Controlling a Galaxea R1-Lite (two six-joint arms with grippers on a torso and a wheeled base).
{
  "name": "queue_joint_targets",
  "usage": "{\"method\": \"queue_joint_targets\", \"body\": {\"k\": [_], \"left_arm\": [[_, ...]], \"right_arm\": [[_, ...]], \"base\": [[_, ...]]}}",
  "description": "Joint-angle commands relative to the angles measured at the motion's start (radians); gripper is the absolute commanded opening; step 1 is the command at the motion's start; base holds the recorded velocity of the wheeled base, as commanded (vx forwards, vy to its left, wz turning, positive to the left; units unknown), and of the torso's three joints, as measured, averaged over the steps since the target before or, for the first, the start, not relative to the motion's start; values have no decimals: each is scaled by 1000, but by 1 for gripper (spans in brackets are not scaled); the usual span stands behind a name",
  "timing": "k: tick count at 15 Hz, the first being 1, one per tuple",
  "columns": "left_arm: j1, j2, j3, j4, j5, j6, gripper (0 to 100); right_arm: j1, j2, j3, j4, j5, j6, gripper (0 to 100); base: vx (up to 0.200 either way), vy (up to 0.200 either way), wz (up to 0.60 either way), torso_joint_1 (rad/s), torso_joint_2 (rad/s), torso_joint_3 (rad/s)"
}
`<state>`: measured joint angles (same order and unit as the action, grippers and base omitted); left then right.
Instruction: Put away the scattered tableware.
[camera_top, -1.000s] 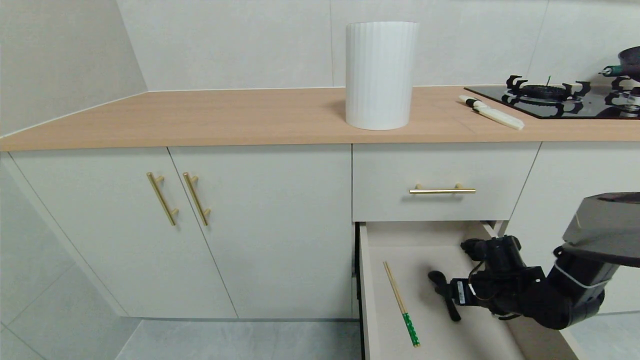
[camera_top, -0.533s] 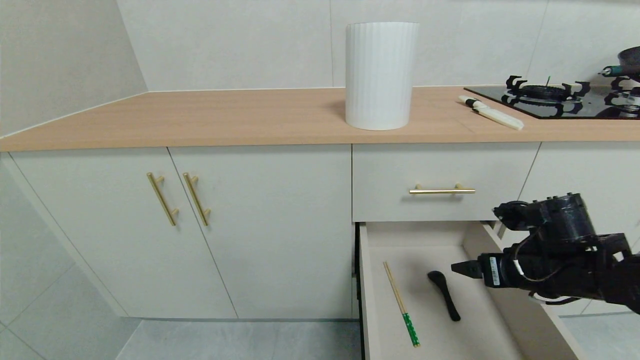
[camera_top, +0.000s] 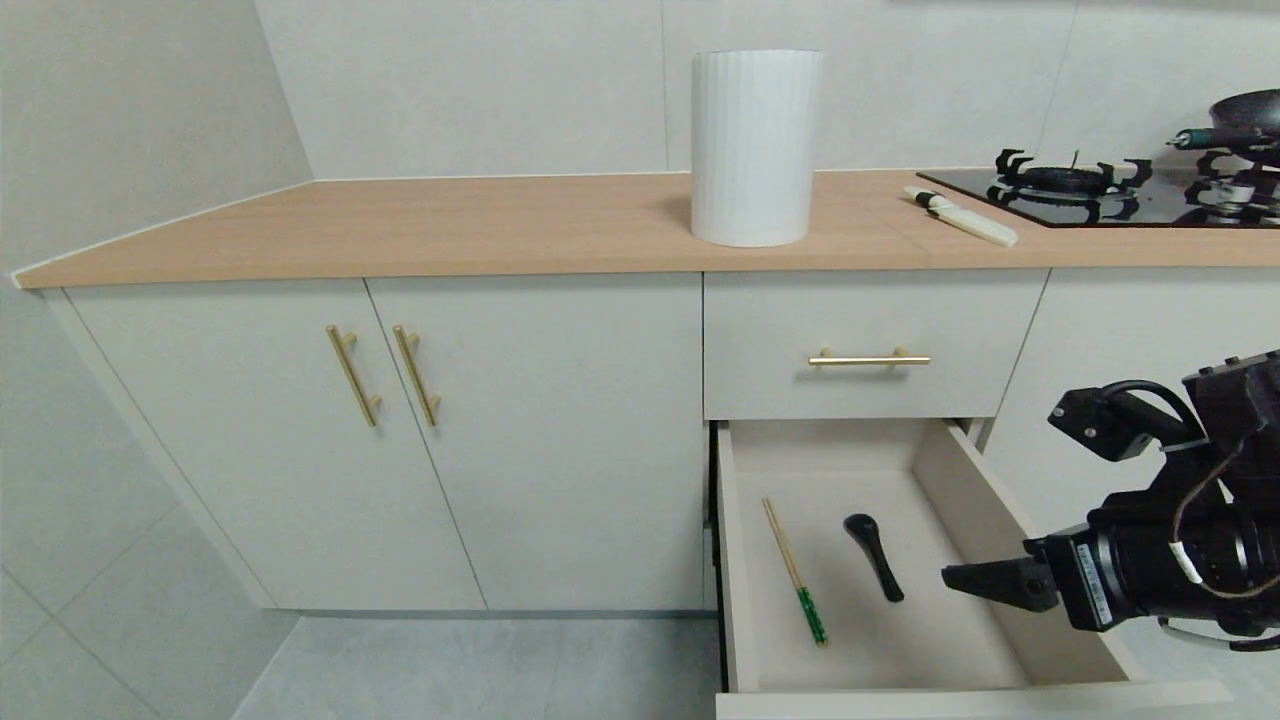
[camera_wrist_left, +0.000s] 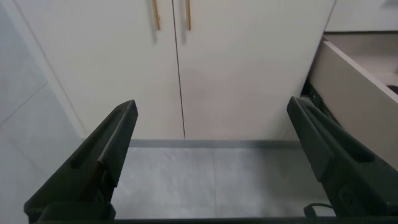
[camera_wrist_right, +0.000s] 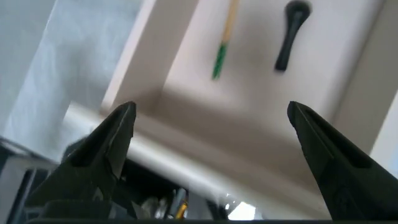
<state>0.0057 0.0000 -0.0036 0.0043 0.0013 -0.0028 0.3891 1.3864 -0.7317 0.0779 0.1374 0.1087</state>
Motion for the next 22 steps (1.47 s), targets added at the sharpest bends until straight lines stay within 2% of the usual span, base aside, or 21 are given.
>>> {"method": "queue_joint_targets", "body": {"k": [1, 3, 6, 9, 17, 22], "left_arm": [[0, 2, 1, -1, 0, 0, 100], [0, 2, 1, -1, 0, 0, 100], [0, 2, 1, -1, 0, 0, 100], [0, 2, 1, -1, 0, 1, 100], [0, 2, 1, -1, 0, 1, 100], [0, 2, 1, -1, 0, 1, 100]], "right_arm": [[17, -18, 3, 31, 2, -18, 100], [43, -17, 5, 105, 2, -64, 100], [70, 6, 21, 215, 2, -170, 100], [80, 74, 40, 243, -4, -216, 100], [105, 264, 32, 235, -22, -202, 100], [105, 359, -32, 229, -79, -49, 100]], "base": [[-200, 0, 0, 7, 7, 7], [-200, 0, 0, -2, 2, -2], [0, 0, 0, 0, 0, 0], [0, 0, 0, 0, 0, 0], [0, 0, 0, 0, 0, 0], [0, 0, 0, 0, 0, 0]]}}
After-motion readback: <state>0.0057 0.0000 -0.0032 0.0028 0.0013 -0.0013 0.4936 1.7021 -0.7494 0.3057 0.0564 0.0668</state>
